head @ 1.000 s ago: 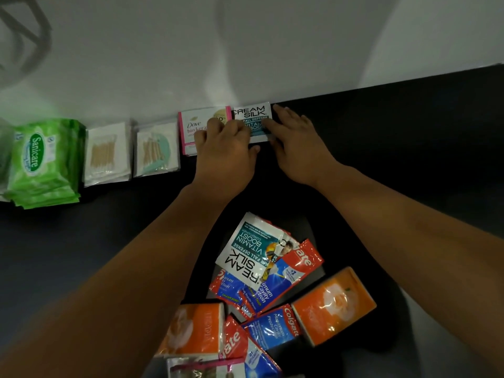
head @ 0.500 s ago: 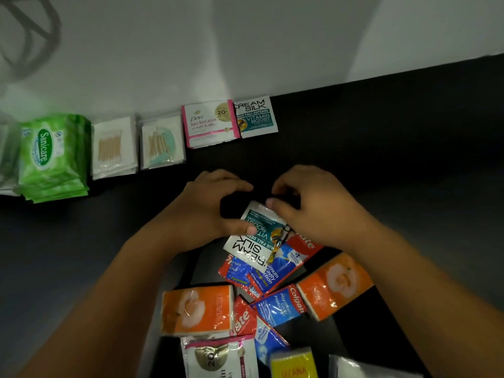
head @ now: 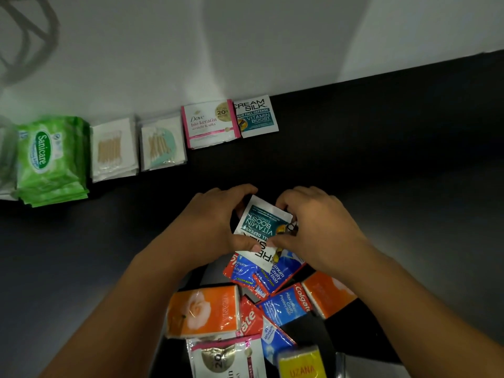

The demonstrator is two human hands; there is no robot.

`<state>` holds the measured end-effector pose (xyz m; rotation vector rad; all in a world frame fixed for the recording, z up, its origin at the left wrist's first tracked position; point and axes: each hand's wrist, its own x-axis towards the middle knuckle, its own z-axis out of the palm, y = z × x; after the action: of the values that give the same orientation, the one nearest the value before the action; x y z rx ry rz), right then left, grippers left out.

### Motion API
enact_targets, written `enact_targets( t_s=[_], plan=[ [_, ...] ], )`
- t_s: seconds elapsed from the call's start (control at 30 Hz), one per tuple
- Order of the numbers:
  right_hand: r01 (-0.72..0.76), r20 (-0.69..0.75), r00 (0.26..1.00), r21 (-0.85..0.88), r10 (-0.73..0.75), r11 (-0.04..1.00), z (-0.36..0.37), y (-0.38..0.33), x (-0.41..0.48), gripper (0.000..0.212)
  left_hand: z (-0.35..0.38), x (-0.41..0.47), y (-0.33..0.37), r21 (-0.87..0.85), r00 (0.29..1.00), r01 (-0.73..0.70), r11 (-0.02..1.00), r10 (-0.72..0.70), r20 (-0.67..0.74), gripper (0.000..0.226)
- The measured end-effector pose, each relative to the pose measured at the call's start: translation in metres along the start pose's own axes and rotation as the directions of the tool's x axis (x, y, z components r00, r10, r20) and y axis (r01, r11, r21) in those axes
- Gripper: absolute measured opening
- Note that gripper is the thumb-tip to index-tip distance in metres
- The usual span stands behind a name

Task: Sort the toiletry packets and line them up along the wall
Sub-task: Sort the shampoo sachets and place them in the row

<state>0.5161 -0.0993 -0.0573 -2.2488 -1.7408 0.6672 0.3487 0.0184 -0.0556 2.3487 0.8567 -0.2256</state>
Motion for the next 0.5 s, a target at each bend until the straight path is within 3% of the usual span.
enact_targets(
  t_s=[0.1, 0.17, 0.33, 0.5],
  plan=[
    [-0.015, -0.027, 0.999, 0.164, 0.019, 0.986, -0.001, 0.001, 0.0, 0.023, -0.003, 0.001, -0.005, -0.067, 0.999, 0.03, 0.997, -0.032, -0.027, 0.092],
    [-0.006, -0.034, 0.999, 0.306, 0.017, 0.952, -0.005, 0.003, 0.002, 0.012, -0.007, 0.001, -0.009, -0.122, 0.997, 0.04, 0.992, -0.047, -0.059, 0.073],
    [-0.009, -0.091, 0.993, 0.57, 0.074, 0.822, -0.023, 0.005, 0.02, 0.005, -0.026, 0.01, -0.004, -0.288, 0.971, -0.086, 0.954, 0.015, -0.24, 0.021],
    [-0.008, -0.158, 0.958, 0.82, 0.241, 0.572, -0.029, 0.012, 0.069, 0.018, -0.043, 0.049, 0.002, -0.388, 0.906, -0.046, 0.921, -0.126, -0.405, 0.007]
  ],
)
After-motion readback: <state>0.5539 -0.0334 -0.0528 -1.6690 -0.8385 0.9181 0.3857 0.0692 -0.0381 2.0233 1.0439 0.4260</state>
